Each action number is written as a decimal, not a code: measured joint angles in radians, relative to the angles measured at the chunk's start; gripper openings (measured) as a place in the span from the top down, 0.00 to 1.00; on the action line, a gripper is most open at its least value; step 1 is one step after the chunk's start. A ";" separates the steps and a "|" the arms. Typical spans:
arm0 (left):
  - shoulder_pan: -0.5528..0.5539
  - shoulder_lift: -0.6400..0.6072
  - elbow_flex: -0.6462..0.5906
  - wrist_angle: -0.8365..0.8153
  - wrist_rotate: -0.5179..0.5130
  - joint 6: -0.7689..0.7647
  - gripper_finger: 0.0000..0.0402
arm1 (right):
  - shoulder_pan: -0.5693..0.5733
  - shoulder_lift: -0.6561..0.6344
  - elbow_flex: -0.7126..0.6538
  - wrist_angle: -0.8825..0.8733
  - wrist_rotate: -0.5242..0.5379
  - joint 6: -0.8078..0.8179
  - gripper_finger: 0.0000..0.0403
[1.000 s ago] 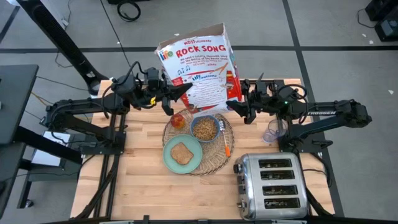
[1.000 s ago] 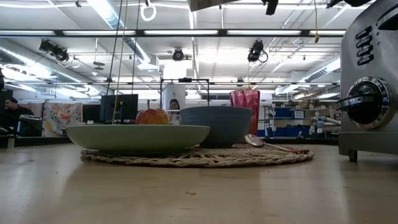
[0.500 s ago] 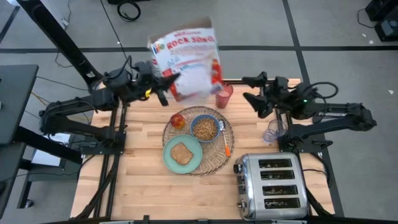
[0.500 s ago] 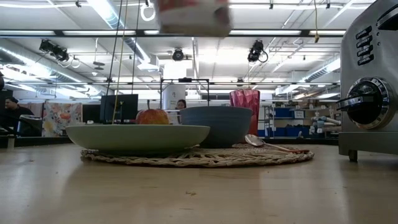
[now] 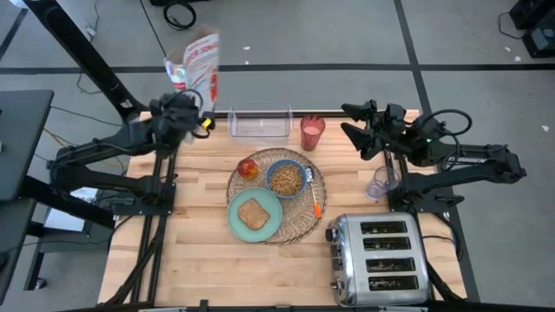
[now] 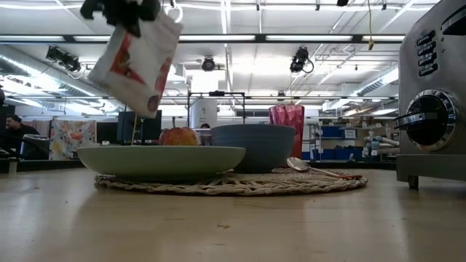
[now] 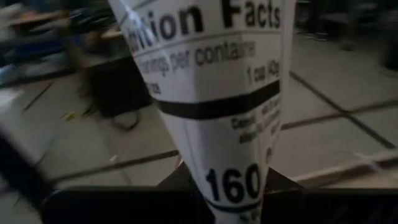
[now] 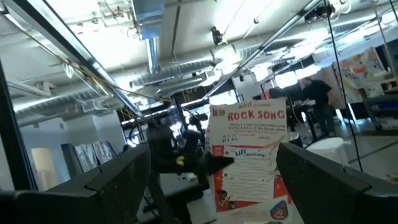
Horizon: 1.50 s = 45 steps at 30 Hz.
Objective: Arrange a breakfast setting
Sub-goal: Pour the cereal into the blue bowl
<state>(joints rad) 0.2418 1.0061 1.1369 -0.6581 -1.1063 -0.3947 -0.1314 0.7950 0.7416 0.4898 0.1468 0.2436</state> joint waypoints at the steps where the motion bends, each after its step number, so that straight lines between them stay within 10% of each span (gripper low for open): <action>1: 0.006 -0.001 -0.034 -0.005 -0.030 -0.056 0.92 | 0.000 0.006 0.000 -0.001 0.002 0.000 0.13; 16: 0.172 0.008 -0.437 0.158 -0.104 -0.275 0.90 | 0.023 0.055 -0.001 -0.008 0.010 0.179 0.13; 26: 0.285 0.006 -0.442 0.171 0.067 -0.275 0.80 | 0.038 0.055 -0.001 -0.021 0.018 0.206 0.13; 37: 0.353 0.006 -0.441 0.146 0.369 -0.291 0.47 | 0.045 0.055 -0.001 -0.022 0.009 0.210 0.13; 45: 0.350 0.004 -0.369 -0.136 0.520 -0.409 0.36 | 0.080 0.055 -0.001 -0.022 -0.003 0.208 0.13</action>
<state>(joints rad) 0.5919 1.0103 0.7677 -0.7943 -0.5866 -0.8042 -0.0510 0.8501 0.7406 0.4675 0.1442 0.4520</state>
